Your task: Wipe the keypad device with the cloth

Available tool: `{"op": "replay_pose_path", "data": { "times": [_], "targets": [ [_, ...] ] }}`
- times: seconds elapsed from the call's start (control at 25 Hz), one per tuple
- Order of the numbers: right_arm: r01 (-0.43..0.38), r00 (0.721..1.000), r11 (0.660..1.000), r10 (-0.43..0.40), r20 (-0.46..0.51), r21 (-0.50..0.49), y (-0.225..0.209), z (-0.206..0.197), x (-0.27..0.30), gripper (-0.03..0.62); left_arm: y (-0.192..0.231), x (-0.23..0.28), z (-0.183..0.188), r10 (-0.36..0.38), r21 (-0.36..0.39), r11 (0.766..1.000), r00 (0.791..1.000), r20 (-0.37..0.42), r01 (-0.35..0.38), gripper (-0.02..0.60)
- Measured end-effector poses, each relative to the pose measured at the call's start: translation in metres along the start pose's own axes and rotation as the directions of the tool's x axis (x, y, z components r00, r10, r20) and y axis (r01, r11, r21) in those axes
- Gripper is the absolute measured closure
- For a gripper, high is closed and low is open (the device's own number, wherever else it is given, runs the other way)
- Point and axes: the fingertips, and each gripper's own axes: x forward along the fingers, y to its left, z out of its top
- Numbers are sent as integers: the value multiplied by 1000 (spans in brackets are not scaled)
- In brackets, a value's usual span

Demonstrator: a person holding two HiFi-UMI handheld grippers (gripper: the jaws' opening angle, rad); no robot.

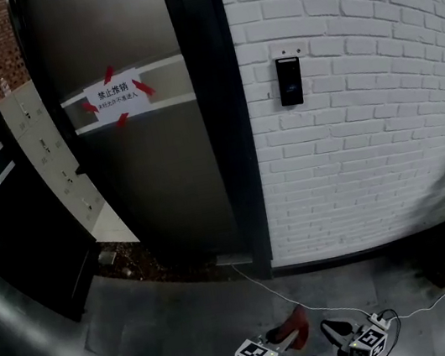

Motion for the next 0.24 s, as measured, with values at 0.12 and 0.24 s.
{"op": "replay_pose_path", "data": {
  "times": [0.12, 0.24],
  "targets": [
    [-1, 1000, 1000, 1, 1, 10, 0, -3, 3, 592, 3, -2, 0, 0, 4, 1000, 1000, -1, 0, 504],
    [-16, 1000, 999, 16, 10, 35, 6, 5, 9, 592, 8, -5, 1, 8, 3, 1000, 1000, 1, -8, 504]
  ]
}}
